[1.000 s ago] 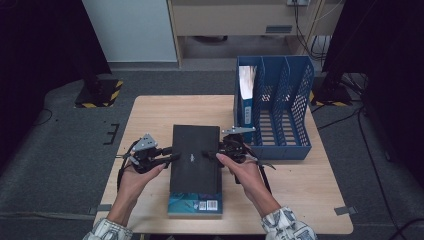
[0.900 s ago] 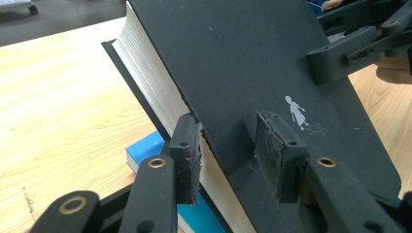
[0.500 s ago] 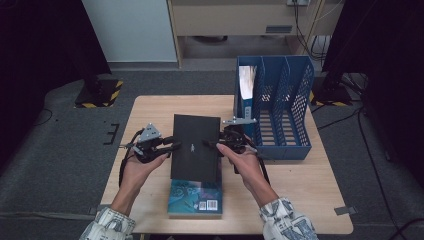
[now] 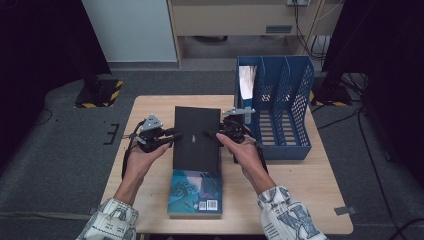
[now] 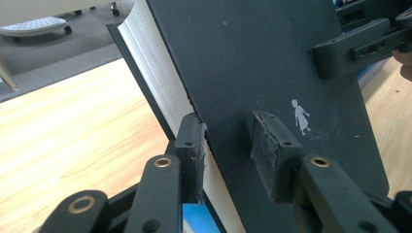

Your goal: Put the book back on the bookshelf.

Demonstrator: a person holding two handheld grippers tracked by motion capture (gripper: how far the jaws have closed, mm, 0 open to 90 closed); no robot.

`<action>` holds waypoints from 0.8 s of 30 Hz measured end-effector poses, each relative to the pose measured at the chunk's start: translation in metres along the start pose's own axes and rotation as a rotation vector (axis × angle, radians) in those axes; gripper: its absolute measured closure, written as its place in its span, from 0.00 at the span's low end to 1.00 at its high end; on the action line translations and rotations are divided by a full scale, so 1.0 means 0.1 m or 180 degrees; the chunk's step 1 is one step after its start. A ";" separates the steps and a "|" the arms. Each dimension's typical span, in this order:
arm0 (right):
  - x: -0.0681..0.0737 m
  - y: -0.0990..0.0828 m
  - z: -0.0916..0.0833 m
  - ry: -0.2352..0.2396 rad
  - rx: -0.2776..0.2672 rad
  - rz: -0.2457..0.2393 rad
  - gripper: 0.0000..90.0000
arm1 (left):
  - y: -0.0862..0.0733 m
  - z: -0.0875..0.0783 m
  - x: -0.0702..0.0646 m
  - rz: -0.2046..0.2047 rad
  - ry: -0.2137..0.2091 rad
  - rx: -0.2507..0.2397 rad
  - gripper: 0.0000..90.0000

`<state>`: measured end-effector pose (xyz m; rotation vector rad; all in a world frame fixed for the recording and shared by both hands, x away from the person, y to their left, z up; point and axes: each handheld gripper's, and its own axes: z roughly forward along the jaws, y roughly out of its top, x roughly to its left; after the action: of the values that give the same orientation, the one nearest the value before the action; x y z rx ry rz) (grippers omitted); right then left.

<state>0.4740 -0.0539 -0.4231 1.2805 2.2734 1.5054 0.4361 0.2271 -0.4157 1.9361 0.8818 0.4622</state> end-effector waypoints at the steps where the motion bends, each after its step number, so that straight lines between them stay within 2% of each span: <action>1: -0.01 0.02 0.01 -0.0016 -0.0006 -0.0011 0.32 | 0.01 0.01 0.01 0.0007 0.0011 -0.0022 0.72; 8: 0.03 0.07 0.00 -0.0048 -0.0057 -0.0094 0.33 | 0.01 -0.03 0.00 0.0025 0.0021 -0.0049 0.74; 11: 0.08 0.05 -0.04 -0.0074 -0.0110 -0.0167 0.33 | 0.01 -0.09 -0.04 0.0091 0.0031 -0.0040 0.74; 14: 0.16 0.02 -0.12 -0.0108 -0.0159 -0.0296 0.34 | 0.00 -0.17 -0.09 0.0146 0.0010 -0.0028 0.76; 19: 0.29 -0.06 -0.26 -0.0122 -0.0260 -0.0445 0.35 | -0.04 -0.30 -0.19 0.0179 -0.0047 -0.0019 0.79; 22: 0.39 -0.11 -0.34 -0.0151 -0.0281 -0.0611 0.35 | -0.07 -0.38 -0.26 0.0196 -0.0068 -0.0020 0.80; 24: 0.44 -0.15 -0.39 -0.0149 -0.0308 -0.0663 0.35 | -0.11 -0.43 -0.31 0.0210 -0.0088 -0.0021 0.80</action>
<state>0.4176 -0.0518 -0.4014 1.0077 2.1973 1.4763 0.3842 0.2334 -0.4025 1.9657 0.7998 0.4752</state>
